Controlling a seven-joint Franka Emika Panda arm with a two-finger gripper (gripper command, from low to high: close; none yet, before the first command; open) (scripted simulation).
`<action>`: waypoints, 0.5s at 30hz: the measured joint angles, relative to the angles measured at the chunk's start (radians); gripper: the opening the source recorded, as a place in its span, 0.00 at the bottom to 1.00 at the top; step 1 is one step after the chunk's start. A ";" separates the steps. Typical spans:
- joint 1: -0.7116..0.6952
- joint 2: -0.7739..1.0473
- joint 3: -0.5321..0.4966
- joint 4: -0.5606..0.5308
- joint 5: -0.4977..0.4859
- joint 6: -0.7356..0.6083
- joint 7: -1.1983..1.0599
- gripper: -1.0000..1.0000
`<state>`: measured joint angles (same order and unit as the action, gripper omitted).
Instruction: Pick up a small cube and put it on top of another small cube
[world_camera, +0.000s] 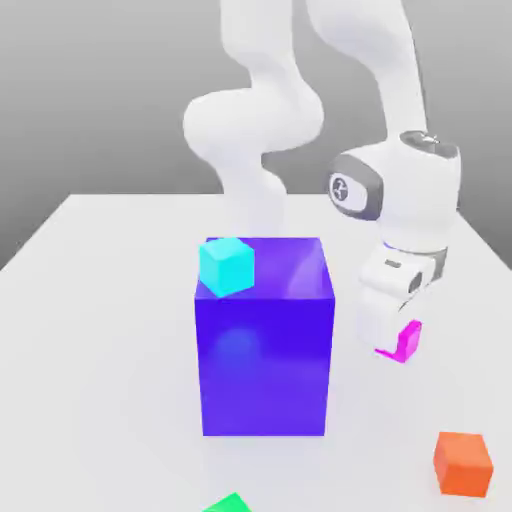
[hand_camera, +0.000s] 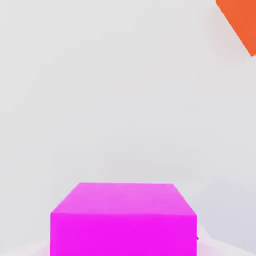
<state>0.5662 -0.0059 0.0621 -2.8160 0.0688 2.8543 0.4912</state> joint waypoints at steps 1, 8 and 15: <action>0.004 0.012 -0.024 0.033 -0.007 -0.020 -0.014 0.00; -0.209 0.124 -0.160 0.280 -0.014 -0.166 -0.182 0.00; -0.379 0.239 -0.236 0.529 0.061 -0.304 -0.420 0.00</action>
<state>0.1871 0.2332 -0.1734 -2.2875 0.1301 2.5505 0.0713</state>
